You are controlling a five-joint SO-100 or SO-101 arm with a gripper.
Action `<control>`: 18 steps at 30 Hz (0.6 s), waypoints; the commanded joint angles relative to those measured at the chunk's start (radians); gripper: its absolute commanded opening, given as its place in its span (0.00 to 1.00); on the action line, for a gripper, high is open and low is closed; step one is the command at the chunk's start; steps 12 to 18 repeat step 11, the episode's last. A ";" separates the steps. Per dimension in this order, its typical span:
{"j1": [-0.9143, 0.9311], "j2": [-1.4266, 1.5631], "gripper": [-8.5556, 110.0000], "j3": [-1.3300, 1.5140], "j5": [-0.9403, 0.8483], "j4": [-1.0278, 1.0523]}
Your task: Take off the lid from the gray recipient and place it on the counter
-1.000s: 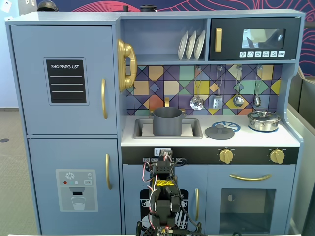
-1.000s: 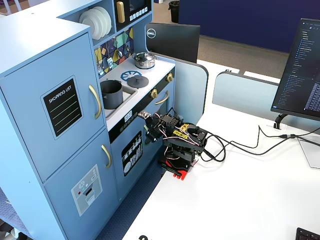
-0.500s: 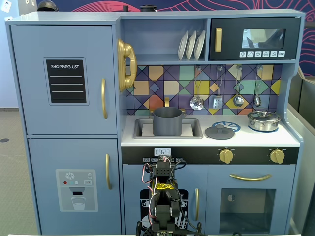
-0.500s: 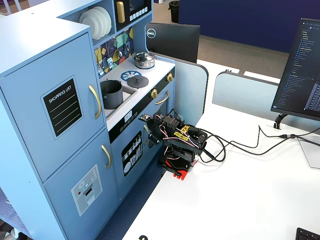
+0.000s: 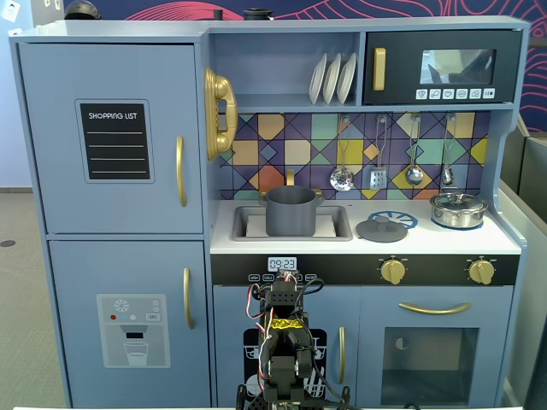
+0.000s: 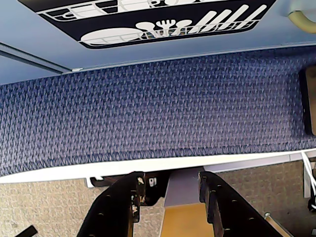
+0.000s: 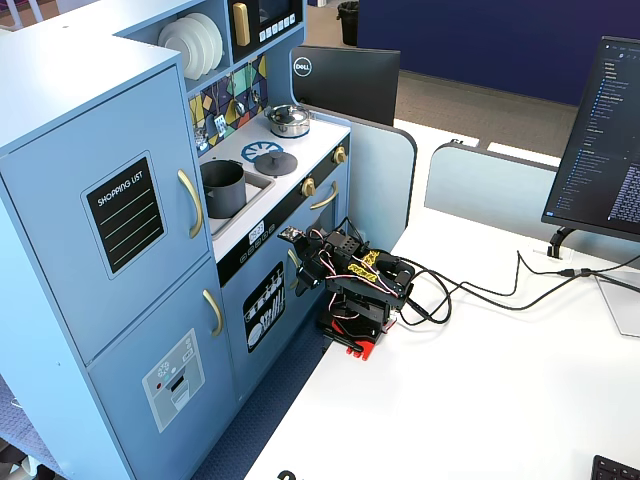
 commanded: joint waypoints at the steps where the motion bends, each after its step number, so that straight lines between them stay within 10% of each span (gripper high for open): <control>1: 0.009 -0.006 0.12 0.000 0.020 0.173; 18: 0.009 -0.006 0.12 0.000 0.020 0.173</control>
